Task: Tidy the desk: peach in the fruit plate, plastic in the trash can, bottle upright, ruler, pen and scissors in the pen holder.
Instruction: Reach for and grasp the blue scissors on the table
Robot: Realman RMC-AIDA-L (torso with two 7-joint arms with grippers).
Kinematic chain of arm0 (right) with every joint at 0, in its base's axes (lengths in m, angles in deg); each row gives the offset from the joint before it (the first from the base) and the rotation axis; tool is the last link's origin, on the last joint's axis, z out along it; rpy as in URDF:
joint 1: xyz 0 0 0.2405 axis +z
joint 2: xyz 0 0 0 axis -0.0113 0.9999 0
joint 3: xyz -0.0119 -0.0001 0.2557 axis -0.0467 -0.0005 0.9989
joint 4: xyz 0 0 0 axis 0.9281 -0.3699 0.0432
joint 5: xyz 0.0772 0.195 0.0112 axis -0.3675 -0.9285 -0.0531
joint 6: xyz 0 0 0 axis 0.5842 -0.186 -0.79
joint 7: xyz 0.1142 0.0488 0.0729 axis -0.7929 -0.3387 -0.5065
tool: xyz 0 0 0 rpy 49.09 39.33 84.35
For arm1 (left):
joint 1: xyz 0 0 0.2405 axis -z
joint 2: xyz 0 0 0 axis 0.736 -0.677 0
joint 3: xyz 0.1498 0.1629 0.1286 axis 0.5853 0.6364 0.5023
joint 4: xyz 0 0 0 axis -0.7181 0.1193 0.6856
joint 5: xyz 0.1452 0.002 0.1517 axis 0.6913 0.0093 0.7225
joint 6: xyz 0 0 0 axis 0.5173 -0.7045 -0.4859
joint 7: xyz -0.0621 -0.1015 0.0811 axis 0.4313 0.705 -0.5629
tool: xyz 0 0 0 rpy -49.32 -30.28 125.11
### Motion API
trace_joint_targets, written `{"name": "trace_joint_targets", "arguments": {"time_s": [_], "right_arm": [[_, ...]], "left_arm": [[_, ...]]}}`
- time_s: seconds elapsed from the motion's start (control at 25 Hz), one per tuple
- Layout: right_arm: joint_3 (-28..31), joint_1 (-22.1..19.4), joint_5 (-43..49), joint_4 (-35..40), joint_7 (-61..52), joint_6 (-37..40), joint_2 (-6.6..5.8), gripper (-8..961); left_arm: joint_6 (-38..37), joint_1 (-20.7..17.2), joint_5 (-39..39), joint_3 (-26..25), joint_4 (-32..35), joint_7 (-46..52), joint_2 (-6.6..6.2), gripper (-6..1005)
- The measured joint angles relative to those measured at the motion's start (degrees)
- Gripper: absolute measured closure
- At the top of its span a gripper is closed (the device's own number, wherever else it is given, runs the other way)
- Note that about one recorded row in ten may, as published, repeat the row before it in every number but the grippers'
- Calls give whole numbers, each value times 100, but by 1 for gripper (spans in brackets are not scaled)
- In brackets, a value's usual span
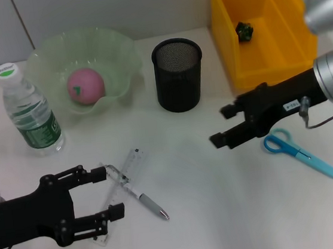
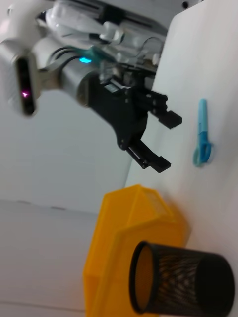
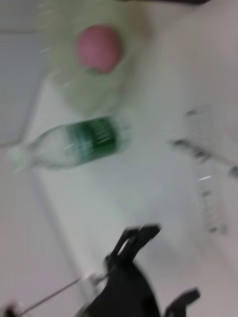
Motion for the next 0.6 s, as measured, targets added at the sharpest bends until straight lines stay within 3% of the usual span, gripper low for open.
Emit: {"name": "trace_joint_targets", "arguments": {"time_s": [0.24,0.44,0.6], "right_arm": [[-722,268,1963,1475,-2645,616,5,136],[-894,705,3184,1340,-3634,1153,14,137],[-1048,815,3540,1144,-3895,1220,16,137]], "left_arm": [[26,12,38,10,-40,-234,0,190],[63,33,28,13,-40,-280,4,190],[74,41,28,17,-40,-282,5,190]]}}
